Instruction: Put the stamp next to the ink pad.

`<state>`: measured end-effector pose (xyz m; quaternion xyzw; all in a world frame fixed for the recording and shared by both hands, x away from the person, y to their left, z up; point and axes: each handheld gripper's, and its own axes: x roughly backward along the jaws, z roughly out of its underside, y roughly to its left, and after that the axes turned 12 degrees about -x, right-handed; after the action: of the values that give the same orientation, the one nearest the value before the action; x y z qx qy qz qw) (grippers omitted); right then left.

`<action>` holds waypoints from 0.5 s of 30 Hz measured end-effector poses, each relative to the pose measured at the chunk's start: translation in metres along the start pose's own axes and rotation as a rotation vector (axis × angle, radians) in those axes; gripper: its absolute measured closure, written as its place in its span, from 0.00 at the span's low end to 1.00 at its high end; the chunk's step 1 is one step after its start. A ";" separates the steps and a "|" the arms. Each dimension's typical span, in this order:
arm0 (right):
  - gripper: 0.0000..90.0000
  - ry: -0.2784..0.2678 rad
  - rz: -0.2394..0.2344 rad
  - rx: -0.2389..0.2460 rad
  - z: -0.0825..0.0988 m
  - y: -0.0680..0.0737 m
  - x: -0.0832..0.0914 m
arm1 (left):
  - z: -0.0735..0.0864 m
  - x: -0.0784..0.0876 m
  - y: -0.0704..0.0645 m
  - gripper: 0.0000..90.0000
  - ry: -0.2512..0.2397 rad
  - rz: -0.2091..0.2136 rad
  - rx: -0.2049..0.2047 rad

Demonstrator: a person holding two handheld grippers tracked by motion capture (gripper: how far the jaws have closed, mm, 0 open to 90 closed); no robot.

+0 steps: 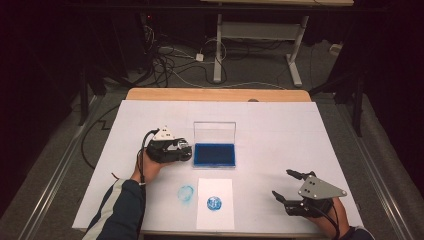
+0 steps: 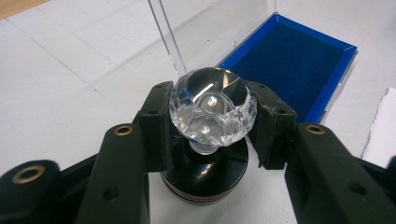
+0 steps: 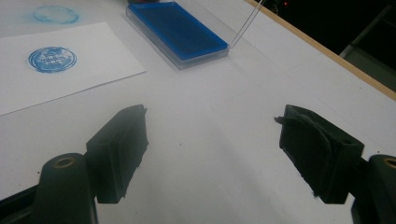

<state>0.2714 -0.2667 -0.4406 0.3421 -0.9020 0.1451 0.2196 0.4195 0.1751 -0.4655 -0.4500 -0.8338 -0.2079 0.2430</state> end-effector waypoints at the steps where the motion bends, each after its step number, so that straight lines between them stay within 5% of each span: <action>1: 0.26 -0.001 -0.001 0.003 0.000 0.000 0.000 | 0.000 0.000 0.000 0.59 0.001 0.000 -0.002; 8: 0.26 -0.003 0.001 0.005 0.000 0.000 0.000 | 0.000 -0.002 -0.002 0.57 0.045 -0.009 -0.030; 15: 0.26 -0.001 0.005 0.008 0.000 0.000 0.001 | -0.001 0.001 -0.002 0.55 0.035 -0.029 -0.036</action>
<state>0.2709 -0.2670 -0.4401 0.3407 -0.9024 0.1493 0.2174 0.4173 0.1742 -0.4645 -0.4384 -0.8320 -0.2343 0.2462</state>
